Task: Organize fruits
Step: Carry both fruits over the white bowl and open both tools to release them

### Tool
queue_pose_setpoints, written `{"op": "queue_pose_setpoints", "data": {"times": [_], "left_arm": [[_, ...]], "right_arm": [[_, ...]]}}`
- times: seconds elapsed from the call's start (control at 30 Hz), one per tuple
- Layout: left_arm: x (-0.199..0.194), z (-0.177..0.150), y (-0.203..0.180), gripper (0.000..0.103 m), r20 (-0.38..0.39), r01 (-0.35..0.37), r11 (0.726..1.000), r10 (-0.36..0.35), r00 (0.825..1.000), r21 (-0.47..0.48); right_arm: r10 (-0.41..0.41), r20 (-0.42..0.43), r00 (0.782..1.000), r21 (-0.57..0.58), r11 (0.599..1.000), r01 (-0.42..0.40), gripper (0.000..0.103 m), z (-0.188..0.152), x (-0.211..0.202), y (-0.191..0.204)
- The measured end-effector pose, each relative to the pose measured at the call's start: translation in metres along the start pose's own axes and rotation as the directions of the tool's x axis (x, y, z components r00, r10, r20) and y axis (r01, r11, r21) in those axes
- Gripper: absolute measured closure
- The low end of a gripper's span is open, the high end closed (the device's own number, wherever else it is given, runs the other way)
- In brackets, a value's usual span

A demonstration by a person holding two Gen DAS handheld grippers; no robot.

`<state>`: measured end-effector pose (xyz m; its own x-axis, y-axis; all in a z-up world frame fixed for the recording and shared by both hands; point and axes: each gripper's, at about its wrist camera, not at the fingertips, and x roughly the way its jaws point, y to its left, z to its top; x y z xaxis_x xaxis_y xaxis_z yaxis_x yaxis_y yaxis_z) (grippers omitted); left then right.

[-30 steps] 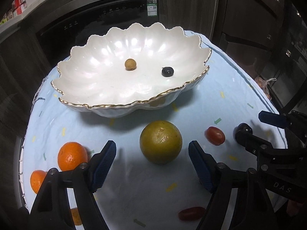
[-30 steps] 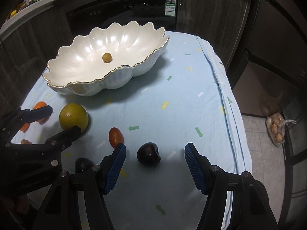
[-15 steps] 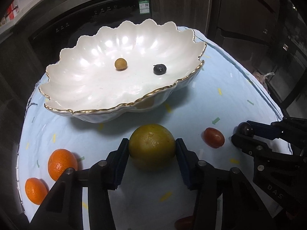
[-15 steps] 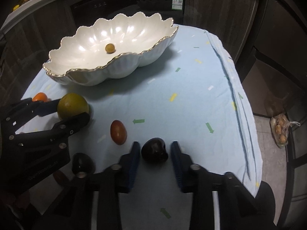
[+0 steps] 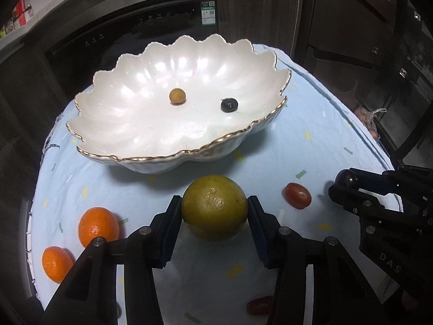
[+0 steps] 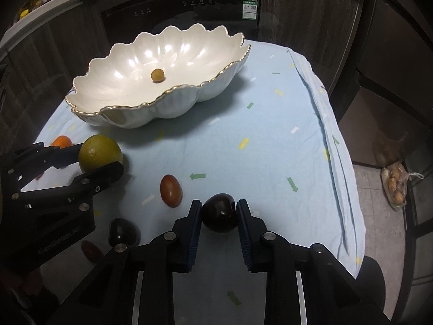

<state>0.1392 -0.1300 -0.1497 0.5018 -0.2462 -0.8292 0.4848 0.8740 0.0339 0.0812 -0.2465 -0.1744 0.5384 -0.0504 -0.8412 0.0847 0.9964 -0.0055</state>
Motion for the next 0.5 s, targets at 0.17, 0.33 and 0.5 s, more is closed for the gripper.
{"op": "queue_pose_setpoints", "data": {"times": [0.17, 0.33, 0.5], "left_arm": [[-0.013, 0.0, 0.001, 0.055, 0.019, -0.005, 1.0, 0.005, 1.0, -0.003], [-0.028, 0.001, 0.005, 0.055, 0.039, -0.013, 1.0, 0.013, 0.999, -0.012], [-0.041, 0.004, 0.012, 0.055, 0.057, -0.021, 0.999, 0.023, 0.998, -0.033]], "right_arm": [[-0.008, 0.022, 1.0, -0.006, 1.0, 0.008, 0.075, 0.003, -0.011, 0.002], [-0.008, 0.041, 0.999, -0.013, 1.0, 0.008, 0.075, 0.006, -0.021, 0.005], [-0.003, 0.069, 0.998, -0.029, 1.0, 0.005, 0.075, 0.013, -0.032, 0.011]]}}
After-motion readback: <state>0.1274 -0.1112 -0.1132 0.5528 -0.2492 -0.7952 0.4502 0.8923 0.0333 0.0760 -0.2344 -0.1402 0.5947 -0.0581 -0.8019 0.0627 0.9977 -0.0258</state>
